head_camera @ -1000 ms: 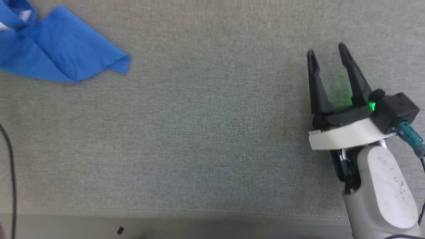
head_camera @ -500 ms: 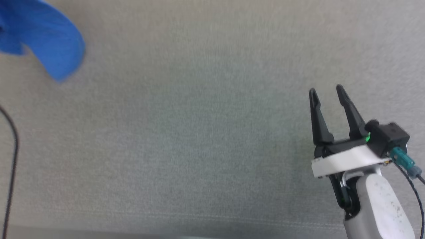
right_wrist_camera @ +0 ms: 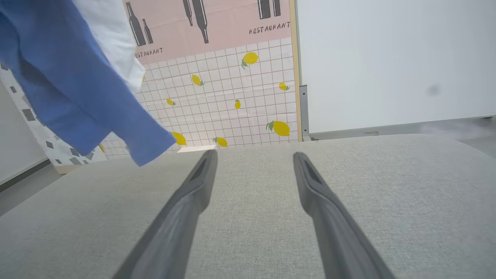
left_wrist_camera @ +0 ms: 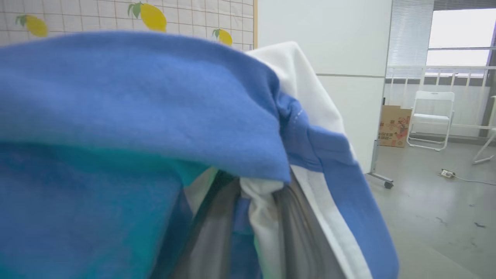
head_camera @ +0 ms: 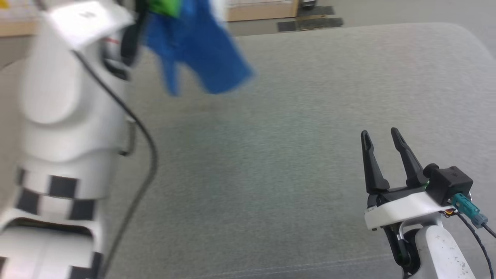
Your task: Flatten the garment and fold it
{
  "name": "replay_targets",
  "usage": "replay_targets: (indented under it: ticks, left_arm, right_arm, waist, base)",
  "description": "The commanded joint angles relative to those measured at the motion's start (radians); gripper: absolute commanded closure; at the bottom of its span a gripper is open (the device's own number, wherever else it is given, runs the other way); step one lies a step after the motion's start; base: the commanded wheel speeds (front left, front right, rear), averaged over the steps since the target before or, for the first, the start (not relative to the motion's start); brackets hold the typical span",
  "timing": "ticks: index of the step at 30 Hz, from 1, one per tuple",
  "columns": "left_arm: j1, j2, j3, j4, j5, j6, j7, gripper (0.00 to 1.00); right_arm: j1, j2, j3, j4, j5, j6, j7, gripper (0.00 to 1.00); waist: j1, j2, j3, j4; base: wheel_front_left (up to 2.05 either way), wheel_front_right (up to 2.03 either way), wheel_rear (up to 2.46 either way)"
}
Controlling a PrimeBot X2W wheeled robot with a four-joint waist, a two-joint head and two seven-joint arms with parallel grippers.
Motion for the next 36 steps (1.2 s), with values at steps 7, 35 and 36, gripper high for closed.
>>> replay_targets:
  ticks: [7,35,36]
  left_arm:
    - [0.118,-0.137,-0.069,0.095,-0.078,-0.01,-0.047,1.0]
    - [0.397,-0.1,-0.152,0.339,-0.104,0.023,-0.183,0.0]
    - [0.411,-0.088,-0.144,0.315,-0.098,0.034,-0.214,0.0]
  right_arm:
    - [0.013,0.0,0.006,-0.016,0.009,-0.002,0.006,0.0]
    - [-0.001,0.0,-0.01,-0.043,-0.001,-0.002,0.022,0.0]
    - [0.001,0.0,-0.012,-0.046,-0.003,-0.002,0.024,0.0]
  waist:
    - [0.0001,-0.0001,-0.004,-0.125]
    - [0.0001,-0.0001,0.017,-0.004]
    - [0.0001,-0.0001,0.011,0.005]
  base:
    - [0.0,0.0,0.0]
    - [0.0,0.0,0.0]
    - [0.0,0.0,0.0]
